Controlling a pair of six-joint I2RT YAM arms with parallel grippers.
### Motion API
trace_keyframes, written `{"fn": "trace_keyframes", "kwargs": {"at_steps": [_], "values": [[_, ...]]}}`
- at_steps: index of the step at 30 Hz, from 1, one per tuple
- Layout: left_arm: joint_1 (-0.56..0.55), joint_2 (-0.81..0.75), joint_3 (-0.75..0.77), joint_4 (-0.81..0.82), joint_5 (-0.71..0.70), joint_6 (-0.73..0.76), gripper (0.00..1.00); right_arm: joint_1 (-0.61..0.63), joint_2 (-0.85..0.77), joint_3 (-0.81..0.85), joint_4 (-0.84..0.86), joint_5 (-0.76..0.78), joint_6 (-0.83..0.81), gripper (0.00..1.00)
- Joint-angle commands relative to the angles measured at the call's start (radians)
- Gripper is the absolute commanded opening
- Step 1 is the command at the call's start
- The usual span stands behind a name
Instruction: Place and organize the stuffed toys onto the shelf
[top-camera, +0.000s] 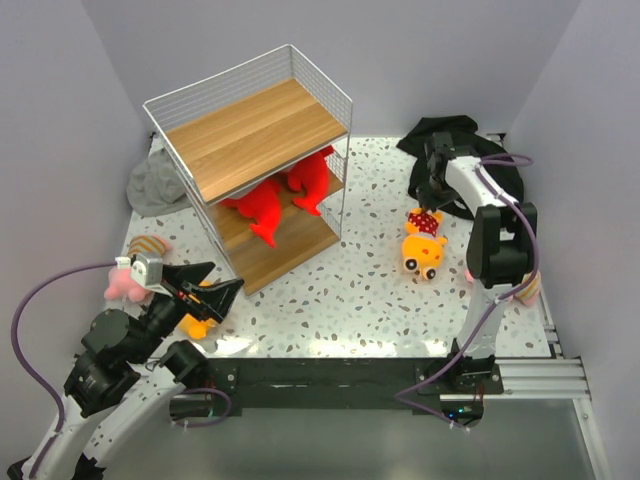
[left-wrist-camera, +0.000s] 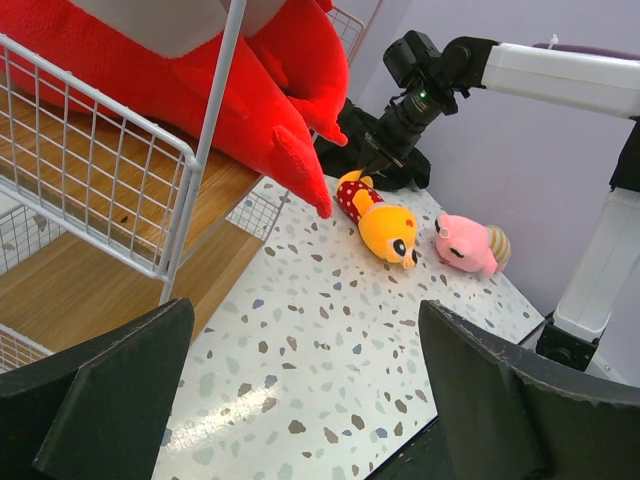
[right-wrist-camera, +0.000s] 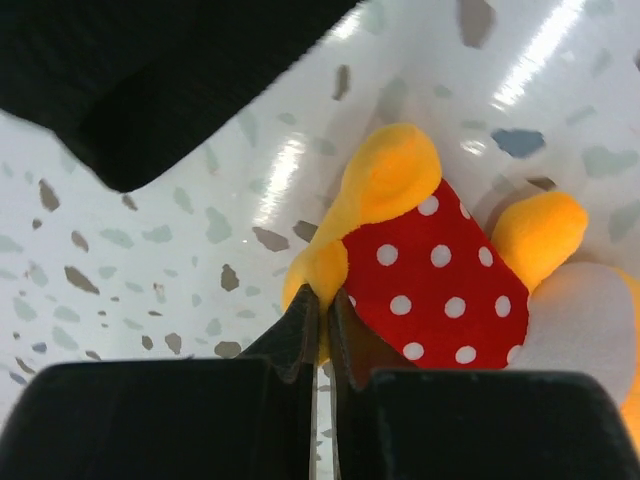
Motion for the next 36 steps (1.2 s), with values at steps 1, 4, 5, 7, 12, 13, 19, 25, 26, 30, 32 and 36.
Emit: {"fn": "trace_keyframes", "kwargs": {"at_steps": [1, 4, 5, 7, 12, 13, 19, 25, 26, 30, 32, 36], "values": [[-0.004, -0.001, -0.002, 0.026, -0.007, -0.007, 1.0, 0.005, -0.102, -0.07, 0.307, -0.144, -0.505, 0.0], [-0.004, 0.0, -0.002, 0.028, -0.004, -0.006, 1.0, 0.031, -0.155, -0.101, 0.346, -0.261, -0.743, 0.0], [-0.004, 0.002, -0.002, 0.028, -0.004, -0.004, 1.0, 0.064, -0.171, -0.107, 0.338, -0.26, -0.794, 0.0], [-0.005, 0.0, -0.002, 0.028, -0.001, -0.004, 1.0, 0.114, -0.198, -0.116, 0.265, -0.181, -0.912, 0.0], [-0.005, -0.009, -0.002, 0.028, -0.004, -0.006, 1.0, 0.324, -0.335, -0.28, 0.193, -0.019, -1.036, 0.0], [-0.004, -0.012, -0.004, 0.028, -0.004, -0.006, 1.0, 0.345, -0.362, -0.367, 0.202, -0.012, -1.036, 0.0], [-0.005, -0.003, -0.004, 0.031, 0.002, -0.004, 1.0, 0.515, -0.614, -0.62, 0.234, -0.103, -1.037, 0.0], [-0.004, 0.014, -0.004, 0.033, 0.008, 0.0, 1.0, 0.833, -0.712, -0.716, 0.254, -0.171, -1.007, 0.07], [-0.005, 0.012, -0.004, 0.033, 0.008, 0.0, 1.0, 0.896, -0.715, -0.726, 0.256, -0.168, -0.993, 0.08], [-0.004, 0.0, -0.005, 0.033, 0.004, -0.003, 1.0, 0.999, -0.731, -0.768, 0.251, -0.125, -0.918, 0.12], [-0.005, 0.002, -0.005, 0.033, 0.004, -0.003, 1.0, 1.031, -0.749, -0.78, 0.24, -0.107, -0.883, 0.21], [-0.005, 0.009, -0.004, 0.031, 0.004, -0.003, 1.0, 1.04, -0.789, -0.777, 0.196, -0.048, -0.716, 0.35]]}}
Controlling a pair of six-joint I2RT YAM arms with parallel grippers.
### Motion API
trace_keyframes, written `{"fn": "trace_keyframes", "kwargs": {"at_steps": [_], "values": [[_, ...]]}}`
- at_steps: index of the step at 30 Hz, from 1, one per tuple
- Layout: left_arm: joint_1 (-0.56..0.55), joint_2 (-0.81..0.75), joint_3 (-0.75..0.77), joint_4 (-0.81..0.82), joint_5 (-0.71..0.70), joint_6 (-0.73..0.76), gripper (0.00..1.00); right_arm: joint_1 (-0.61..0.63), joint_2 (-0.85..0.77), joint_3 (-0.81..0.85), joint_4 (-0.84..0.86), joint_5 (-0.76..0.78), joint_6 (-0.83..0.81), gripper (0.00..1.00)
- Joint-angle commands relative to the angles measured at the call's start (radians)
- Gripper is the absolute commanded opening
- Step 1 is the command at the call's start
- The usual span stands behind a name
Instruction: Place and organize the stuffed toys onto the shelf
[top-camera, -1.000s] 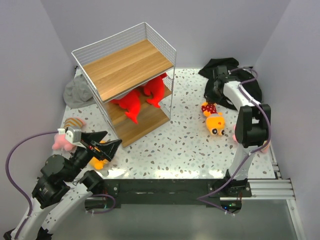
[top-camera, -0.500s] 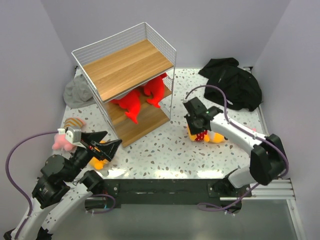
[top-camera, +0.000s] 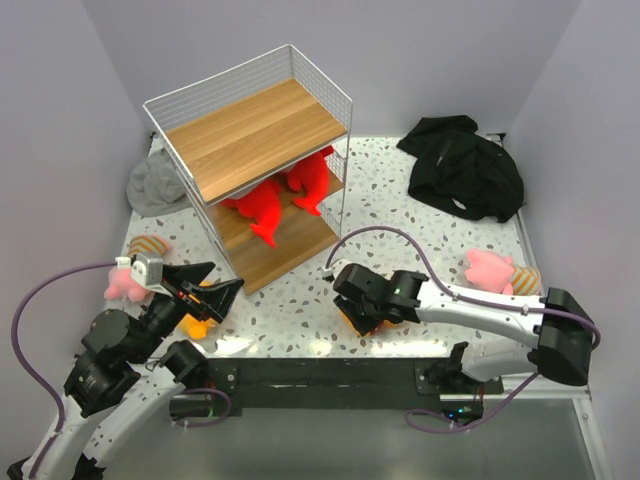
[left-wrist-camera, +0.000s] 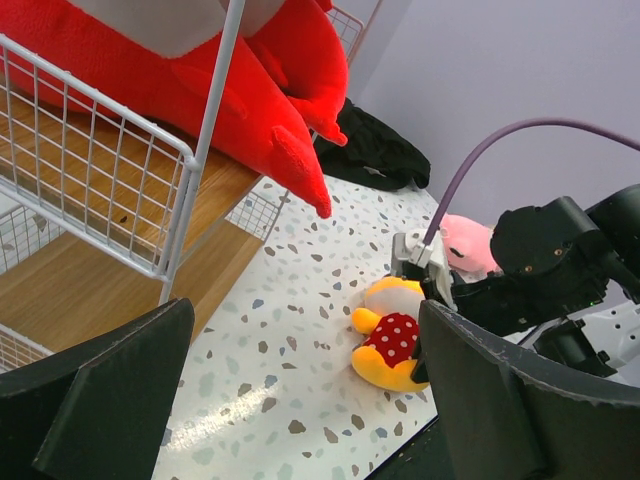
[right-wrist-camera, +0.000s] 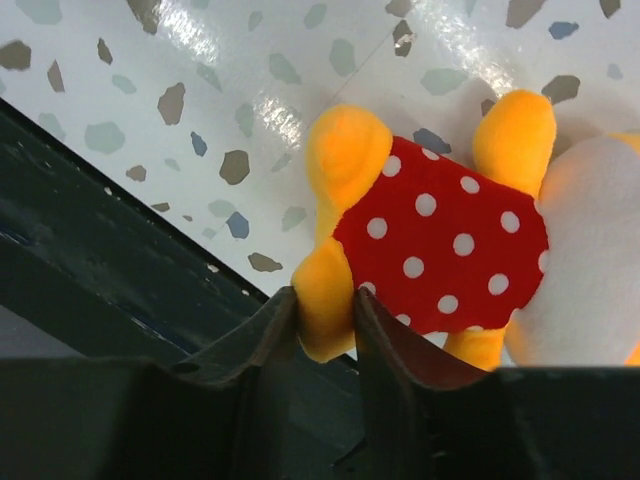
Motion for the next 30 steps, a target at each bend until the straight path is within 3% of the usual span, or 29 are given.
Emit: {"fn": "trace_keyframes", "kwargs": {"at_steps": [1, 4, 8, 12, 20, 25, 30], "values": [[-0.005, 0.011, -0.004, 0.031, 0.006, -0.003, 1.0, 0.008, -0.08, 0.005, -0.036, 0.104, 0.239, 0.41], [-0.005, 0.007, -0.004, 0.032, 0.003, -0.003, 1.0, 0.006, -0.152, -0.032, -0.024, 0.143, 0.501, 0.5], [-0.005, 0.007, -0.004, 0.032, 0.004, -0.003, 1.0, 0.006, -0.255, -0.102, -0.007, 0.172, 0.854, 0.54], [-0.004, 0.006, -0.004, 0.032, 0.006, -0.003, 1.0, 0.008, -0.289, -0.1, -0.229, 0.216, 1.336, 0.54], [-0.005, -0.002, -0.004, 0.032, 0.004, -0.003, 1.0, 0.006, -0.174, -0.021, -0.306, 0.227, 1.488, 0.55], [-0.004, -0.011, -0.004, 0.031, 0.003, -0.003, 1.0, 0.005, -0.128, -0.102, -0.133, 0.242, 1.474, 0.55], [-0.005, -0.011, -0.004, 0.031, 0.003, -0.004, 1.0, 0.006, -0.091, -0.133, -0.124, 0.307, 1.477, 0.53]]}}
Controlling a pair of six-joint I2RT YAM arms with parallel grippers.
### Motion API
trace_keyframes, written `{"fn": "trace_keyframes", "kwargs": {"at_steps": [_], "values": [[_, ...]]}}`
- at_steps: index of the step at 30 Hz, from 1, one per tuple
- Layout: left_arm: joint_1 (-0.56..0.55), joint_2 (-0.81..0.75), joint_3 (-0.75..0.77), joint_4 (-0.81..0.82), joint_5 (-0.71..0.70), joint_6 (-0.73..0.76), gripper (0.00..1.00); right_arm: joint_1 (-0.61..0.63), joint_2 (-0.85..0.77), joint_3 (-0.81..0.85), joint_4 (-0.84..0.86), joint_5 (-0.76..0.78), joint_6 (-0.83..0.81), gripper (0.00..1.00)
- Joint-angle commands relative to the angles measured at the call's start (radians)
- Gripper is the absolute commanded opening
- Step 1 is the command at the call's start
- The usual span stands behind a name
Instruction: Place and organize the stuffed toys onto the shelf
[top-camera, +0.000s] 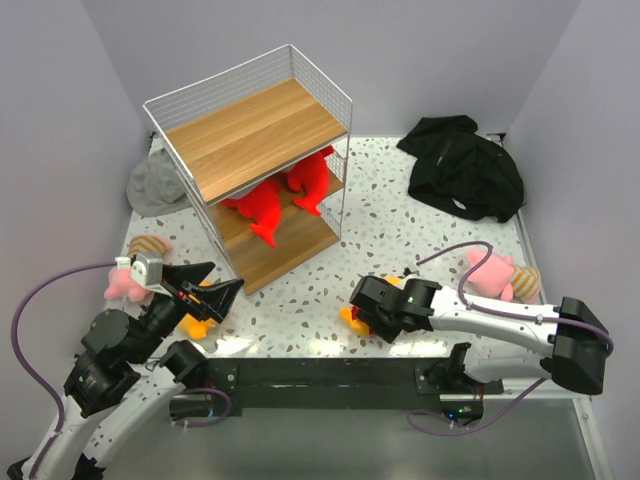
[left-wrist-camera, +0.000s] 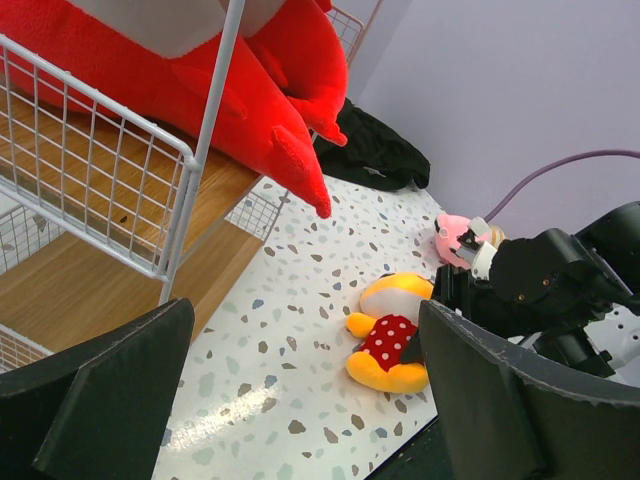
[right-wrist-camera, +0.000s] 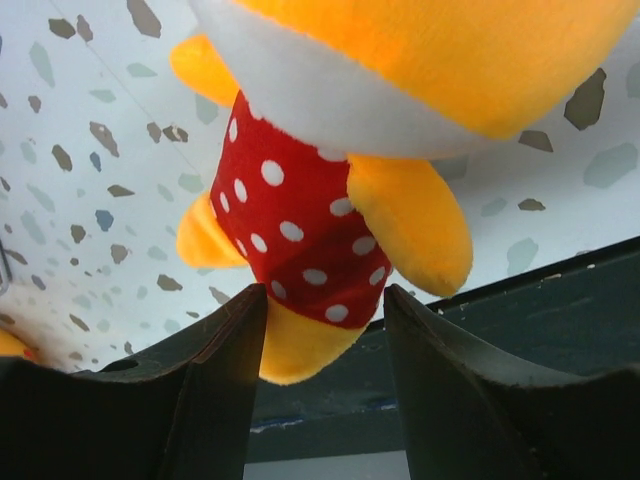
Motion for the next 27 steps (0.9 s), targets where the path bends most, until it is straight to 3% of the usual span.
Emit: {"fn": "trace_keyframes", "kwargs": {"at_steps": [1, 5, 8, 9, 10, 16, 19, 22, 23, 27], "values": [[-0.004, -0.01, -0.004, 0.031, 0.003, -0.004, 1.0, 0.001, 0.016, -0.026, 0.029, 0.113, 0.058, 0.53], [-0.005, -0.006, -0.004, 0.031, 0.003, -0.003, 1.0, 0.001, 0.011, -0.077, 0.059, 0.128, 0.07, 0.47], [-0.004, -0.009, -0.004, 0.029, 0.004, -0.004, 1.0, 0.001, -0.004, -0.103, 0.081, 0.159, 0.054, 0.31], [-0.005, -0.01, -0.004, 0.031, 0.003, -0.004, 1.0, 0.001, -0.009, -0.111, 0.087, 0.168, 0.044, 0.11], [-0.005, -0.01, -0.004, 0.029, 0.003, -0.004, 1.0, 0.001, -0.03, -0.109, 0.085, 0.196, 0.031, 0.0], [-0.005, -0.001, -0.004, 0.029, 0.003, -0.004, 1.0, 0.001, -0.196, 0.004, -0.062, 0.363, -0.107, 0.0], [-0.005, 0.005, -0.004, 0.029, 0.001, -0.004, 1.0, 0.001, -0.277, 0.088, -0.059, 0.47, -0.299, 0.0], [-0.005, -0.002, -0.004, 0.029, 0.001, -0.004, 1.0, 0.001, -0.362, 0.188, 0.028, 0.54, -0.607, 0.0], [-0.005, -0.002, -0.004, 0.029, 0.0, -0.004, 1.0, 0.001, -0.389, 0.217, 0.06, 0.544, -0.779, 0.0], [-0.005, -0.003, -0.004, 0.029, -0.003, -0.004, 1.0, 0.001, -0.423, 0.396, 0.222, 0.492, -1.153, 0.0]]}}
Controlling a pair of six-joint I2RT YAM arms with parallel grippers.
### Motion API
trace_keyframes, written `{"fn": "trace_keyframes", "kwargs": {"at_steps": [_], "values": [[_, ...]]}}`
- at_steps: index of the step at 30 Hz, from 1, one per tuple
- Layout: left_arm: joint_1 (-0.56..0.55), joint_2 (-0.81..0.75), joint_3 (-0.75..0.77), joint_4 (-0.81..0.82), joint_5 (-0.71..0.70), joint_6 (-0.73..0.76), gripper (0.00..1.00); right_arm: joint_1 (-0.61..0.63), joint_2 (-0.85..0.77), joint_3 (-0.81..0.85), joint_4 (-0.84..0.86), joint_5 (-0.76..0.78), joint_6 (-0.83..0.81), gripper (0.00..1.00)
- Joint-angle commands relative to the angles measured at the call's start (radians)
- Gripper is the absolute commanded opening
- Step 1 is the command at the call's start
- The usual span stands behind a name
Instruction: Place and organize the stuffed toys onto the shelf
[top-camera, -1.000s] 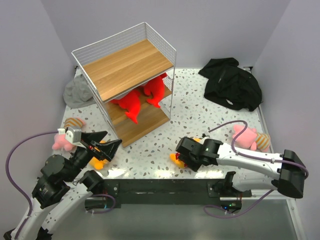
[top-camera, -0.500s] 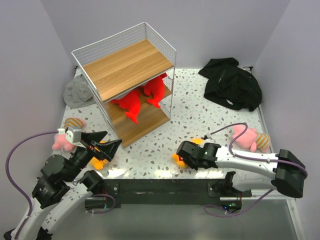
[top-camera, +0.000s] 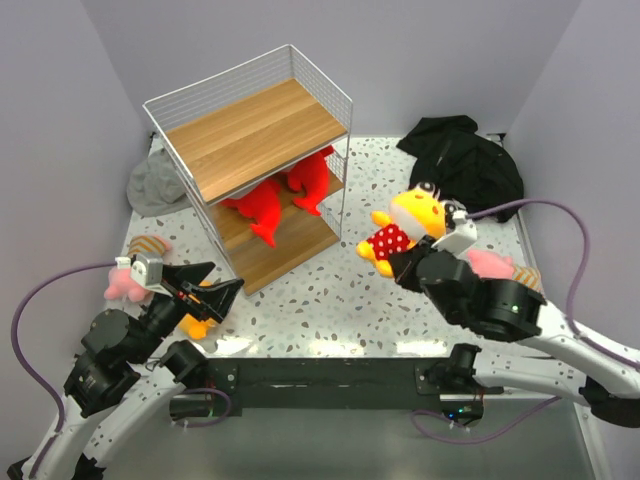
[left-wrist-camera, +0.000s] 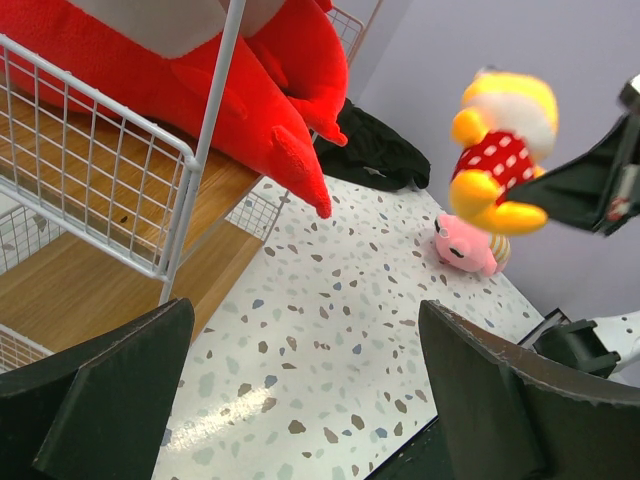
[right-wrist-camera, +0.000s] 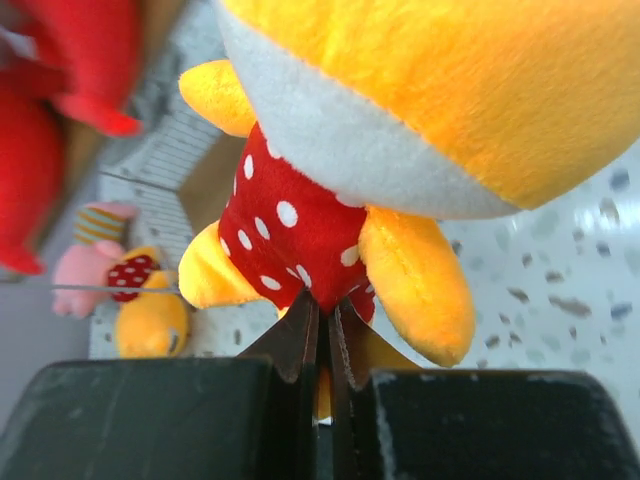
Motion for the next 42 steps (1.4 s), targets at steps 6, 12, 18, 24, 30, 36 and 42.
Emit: {"fn": "trace_keyframes", "kwargs": {"at_steps": [6, 12, 18, 24, 30, 36, 42], "values": [[-0.004, 0.004, -0.004, 0.028, -0.003, -0.004, 1.0, 0.001, 0.02, 0.39, 0.248, -0.025, -0.789, 0.0], [-0.004, 0.004, -0.002, 0.028, -0.005, -0.006, 1.0, 0.001, 0.172, 0.634, 0.2, -0.171, -0.914, 0.0], [-0.004, 0.001, -0.002, 0.028, -0.005, -0.006, 1.0, 0.001, 0.278, 0.746, 0.206, -0.307, -0.955, 0.0], [-0.004, -0.001, -0.004, 0.026, -0.006, -0.006, 1.0, 0.001, 0.427, 0.913, 0.163, -0.452, -1.015, 0.0], [-0.004, -0.001, -0.002, 0.026, -0.006, -0.007, 1.0, 0.001, 0.612, 1.13, 0.092, -0.532, -1.061, 0.0], [-0.005, -0.006, -0.002, 0.025, -0.009, -0.007, 1.0, -0.001, 0.729, 1.262, 0.084, -0.57, -1.098, 0.04], [-0.005, -0.002, -0.002, 0.026, -0.008, -0.007, 1.0, -0.002, 0.859, 1.365, 0.081, -0.555, -1.154, 0.06]]}}
